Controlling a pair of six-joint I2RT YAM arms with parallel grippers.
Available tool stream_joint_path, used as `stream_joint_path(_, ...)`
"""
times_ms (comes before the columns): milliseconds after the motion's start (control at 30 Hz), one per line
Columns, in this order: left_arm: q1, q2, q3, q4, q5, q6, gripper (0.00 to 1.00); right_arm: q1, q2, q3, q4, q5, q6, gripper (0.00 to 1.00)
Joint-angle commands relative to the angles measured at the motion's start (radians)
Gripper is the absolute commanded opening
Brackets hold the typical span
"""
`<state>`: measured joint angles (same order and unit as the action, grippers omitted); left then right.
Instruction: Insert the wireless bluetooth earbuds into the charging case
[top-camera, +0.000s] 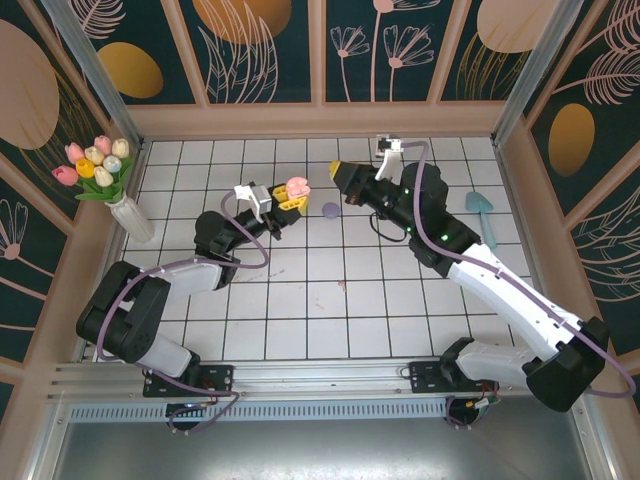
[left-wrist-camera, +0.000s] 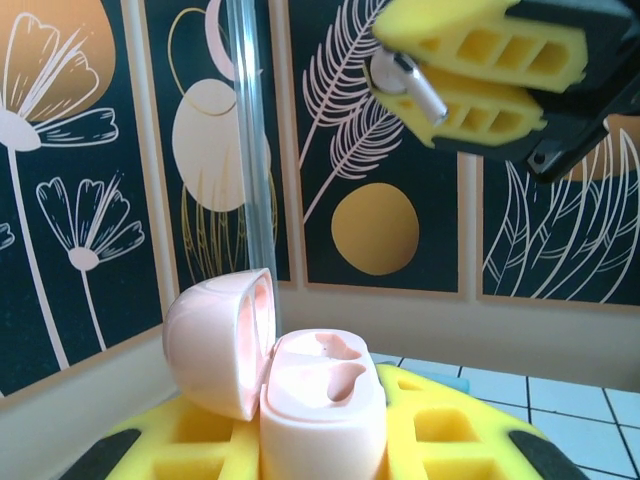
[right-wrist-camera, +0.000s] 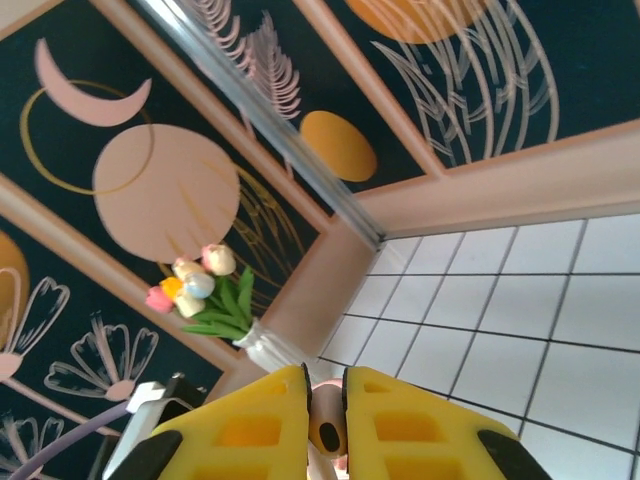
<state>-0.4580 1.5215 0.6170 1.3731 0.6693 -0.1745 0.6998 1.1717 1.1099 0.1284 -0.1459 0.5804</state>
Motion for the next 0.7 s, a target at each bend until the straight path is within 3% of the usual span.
stream_joint_path(0,-0.01,0.006,0.047,-0.009,0.002,0.059,0.0,-0.005,0.008,-0.015,0.134,-0.093,-0.043,0.13)
stream_joint_path(267,-0.03,0.017,0.093,0.001,0.024,0.024,0.0,-0.005,0.019,-0.082,0.278,-0.174,-0.056,0.13)
stream_joint_path(667,-0.04,0.015,0.128,0.014,0.047,-0.037,0.0,-0.001,0.04,-0.167,0.459,-0.16,-0.02,0.13)
